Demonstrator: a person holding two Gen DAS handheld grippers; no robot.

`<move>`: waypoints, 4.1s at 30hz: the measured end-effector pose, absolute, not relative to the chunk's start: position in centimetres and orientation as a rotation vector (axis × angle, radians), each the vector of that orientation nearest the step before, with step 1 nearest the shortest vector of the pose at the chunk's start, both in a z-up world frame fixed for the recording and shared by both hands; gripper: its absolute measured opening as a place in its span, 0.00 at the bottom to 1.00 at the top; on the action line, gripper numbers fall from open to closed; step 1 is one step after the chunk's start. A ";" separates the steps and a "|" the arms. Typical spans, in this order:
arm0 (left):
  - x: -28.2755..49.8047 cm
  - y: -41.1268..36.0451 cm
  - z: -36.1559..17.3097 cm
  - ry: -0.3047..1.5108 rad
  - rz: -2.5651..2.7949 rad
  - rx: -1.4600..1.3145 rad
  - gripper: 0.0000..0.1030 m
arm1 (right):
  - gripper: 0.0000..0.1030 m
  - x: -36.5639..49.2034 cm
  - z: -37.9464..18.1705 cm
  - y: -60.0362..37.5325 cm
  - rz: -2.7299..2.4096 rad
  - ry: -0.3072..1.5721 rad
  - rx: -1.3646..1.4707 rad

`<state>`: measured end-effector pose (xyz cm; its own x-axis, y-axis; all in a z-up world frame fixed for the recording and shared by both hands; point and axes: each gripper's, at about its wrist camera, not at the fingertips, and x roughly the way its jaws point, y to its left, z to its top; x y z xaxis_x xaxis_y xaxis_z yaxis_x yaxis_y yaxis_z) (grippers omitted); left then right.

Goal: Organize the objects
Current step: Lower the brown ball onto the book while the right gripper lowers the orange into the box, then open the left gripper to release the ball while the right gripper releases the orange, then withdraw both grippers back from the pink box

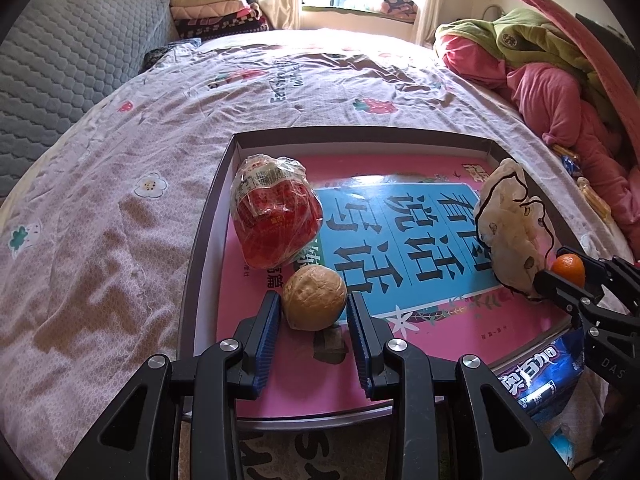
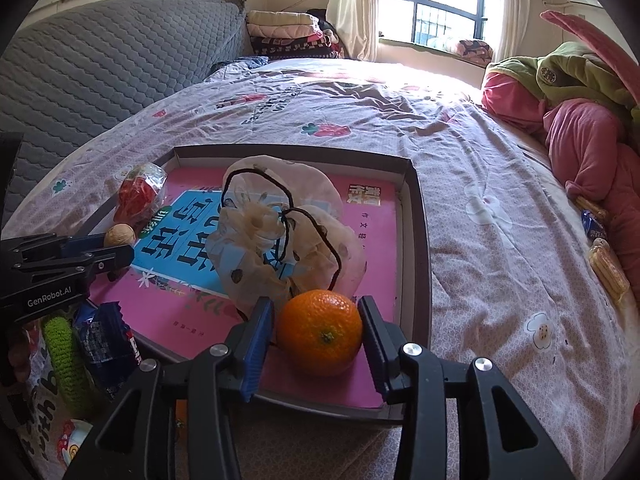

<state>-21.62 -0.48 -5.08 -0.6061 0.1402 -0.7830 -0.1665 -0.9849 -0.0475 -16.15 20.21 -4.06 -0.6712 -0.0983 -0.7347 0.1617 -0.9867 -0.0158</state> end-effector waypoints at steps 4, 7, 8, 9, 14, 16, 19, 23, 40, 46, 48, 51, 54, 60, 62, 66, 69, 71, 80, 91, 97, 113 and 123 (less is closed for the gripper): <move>-21.6 -0.5 -5.0 0.040 2.670 -1.298 0.34 | 0.48 -16.1 -4.0 20.0 -2.746 0.132 1.196; -21.7 -0.5 -5.0 0.043 2.670 -1.298 0.34 | 0.48 -16.0 -3.9 19.9 -2.747 0.143 1.191; -21.7 -0.5 -5.0 0.045 2.671 -1.299 0.34 | 0.48 -16.0 -3.9 19.9 -2.748 0.144 1.192; -21.7 -0.5 -5.0 0.045 2.670 -1.297 0.34 | 0.48 -16.0 -3.9 19.9 -2.751 0.146 1.192; -21.6 -0.5 -4.8 0.055 2.674 -1.294 0.34 | 0.48 -16.1 -3.7 20.0 -2.748 0.136 1.188; -21.6 -0.5 -4.7 0.053 2.670 -1.296 0.36 | 0.49 -16.0 -3.7 20.0 -2.753 0.134 1.185; -21.5 -0.4 -4.5 0.051 2.670 -1.292 0.40 | 0.49 -16.0 -3.6 20.1 -2.758 0.130 1.182; -21.4 -0.6 -4.3 0.035 2.674 -1.287 0.42 | 0.52 -16.0 -3.5 20.3 -2.760 0.120 1.180; -21.0 -1.0 -2.7 -0.010 2.675 -1.253 0.46 | 0.56 -15.7 -2.8 20.8 -2.789 0.101 1.148; -20.7 -1.0 -2.1 -0.011 2.679 -1.236 0.47 | 0.57 -15.7 -2.5 21.0 -2.803 0.098 1.134; -20.6 -1.1 -1.9 -0.012 2.683 -1.227 0.47 | 0.58 -15.7 -2.4 21.0 -2.807 0.096 1.126; -20.3 -1.1 -1.4 -0.013 2.692 -1.207 0.51 | 0.58 -15.5 -2.0 21.0 -2.815 0.098 1.106; -20.0 -1.1 -0.8 -0.009 2.698 -1.185 0.51 | 0.59 -15.2 -1.5 21.0 -2.816 0.097 1.072; -19.5 -0.9 0.1 -0.008 2.706 -1.154 0.51 | 0.63 -14.6 -0.4 20.4 -2.810 0.112 1.004; -19.3 -1.0 0.3 -0.007 2.711 -1.149 0.51 | 0.63 -14.3 -0.1 20.1 -2.809 0.123 0.987; -18.8 -1.1 0.7 -0.012 2.718 -1.139 0.52 | 0.63 -13.9 0.5 19.9 -2.799 0.121 0.961; -18.2 -1.3 1.1 -0.013 2.735 -1.124 0.52 | 0.63 -13.5 1.0 19.8 -2.797 0.118 0.940; -17.9 -1.4 1.5 -0.013 2.743 -1.111 0.52 | 0.63 -13.2 1.3 19.8 -2.796 0.112 0.920; -16.0 -1.7 2.2 -0.013 2.757 -1.084 0.52 | 0.67 -12.0 2.7 19.2 -2.766 0.121 0.847; -13.8 -2.0 1.9 -0.023 2.746 -1.093 0.52 | 0.68 -10.6 3.7 18.8 -2.720 0.125 0.806; -12.8 -1.8 1.7 -0.003 2.734 -1.100 0.52 | 0.69 -9.9 3.9 18.6 -2.704 0.127 0.793; -10.9 -1.3 -0.2 0.051 2.700 -1.175 0.52 | 0.69 -7.5 4.0 18.4 -2.674 0.101 0.772; -9.4 -1.1 -0.8 0.040 2.692 -1.196 0.52 | 0.74 -5.9 3.2 17.9 -2.658 0.093 0.799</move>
